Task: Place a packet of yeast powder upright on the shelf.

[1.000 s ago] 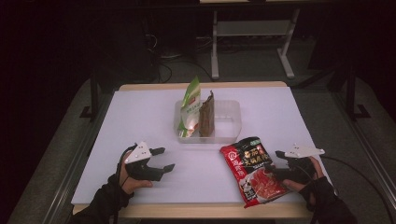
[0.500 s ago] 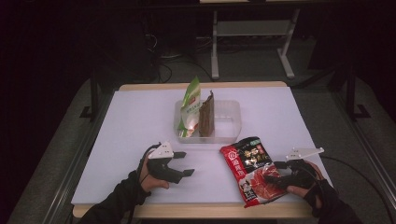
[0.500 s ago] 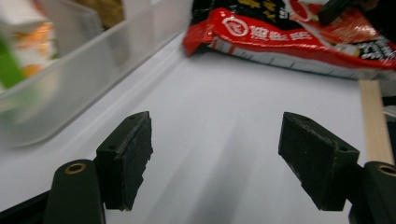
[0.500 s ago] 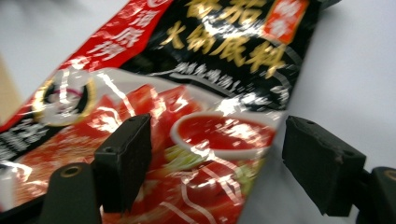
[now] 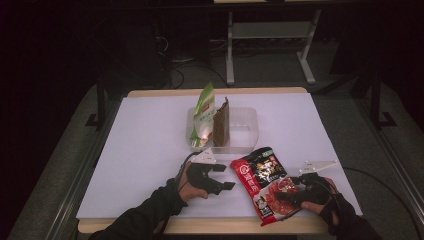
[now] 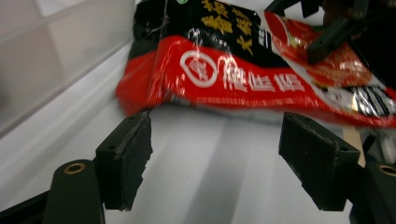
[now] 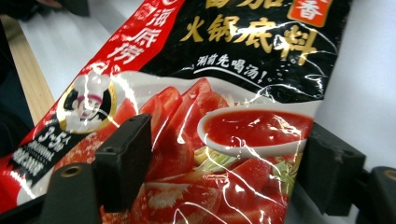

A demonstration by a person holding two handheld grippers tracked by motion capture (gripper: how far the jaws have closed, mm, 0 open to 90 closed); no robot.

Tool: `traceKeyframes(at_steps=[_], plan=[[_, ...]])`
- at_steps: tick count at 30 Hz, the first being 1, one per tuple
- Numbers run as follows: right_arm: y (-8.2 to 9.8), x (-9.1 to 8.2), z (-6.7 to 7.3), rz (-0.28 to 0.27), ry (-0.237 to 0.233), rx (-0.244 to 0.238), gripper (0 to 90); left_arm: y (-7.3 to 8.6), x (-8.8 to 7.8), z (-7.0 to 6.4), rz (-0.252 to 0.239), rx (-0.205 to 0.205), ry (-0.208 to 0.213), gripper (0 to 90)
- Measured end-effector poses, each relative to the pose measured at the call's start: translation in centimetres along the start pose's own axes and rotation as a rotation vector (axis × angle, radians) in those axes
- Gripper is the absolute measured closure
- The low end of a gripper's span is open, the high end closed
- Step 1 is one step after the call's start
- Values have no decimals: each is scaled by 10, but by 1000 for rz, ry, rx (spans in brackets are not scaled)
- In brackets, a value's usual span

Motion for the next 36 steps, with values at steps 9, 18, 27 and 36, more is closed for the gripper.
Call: traceKeyframes(at_steps=[9, 18, 27, 36], plan=[[-1, -18, -5, -44, 99, -35, 578, -3, 0, 7, -34, -74, -44, 243], [-3, -26, -8, -10, 309, -103, 888, 0, 6, 10, -2, -111, -62, 249], [0, -15, -8, 37, 276, -95, 899, -8, 18, 9, 17, -148, -19, 182], [1, -7, -6, 12, 230, -66, 899, -12, 27, 9, 15, -162, -3, 162]])
Point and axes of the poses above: each handheld gripper's, and its own axes: x roughly forward along the jaws, y roughly out of its underside, z roughly to its left, the point moved 2 cm from there along x, roughly forward along the jaws, and after that the axes turned 4 degrees about y, right-handed, at the moved point
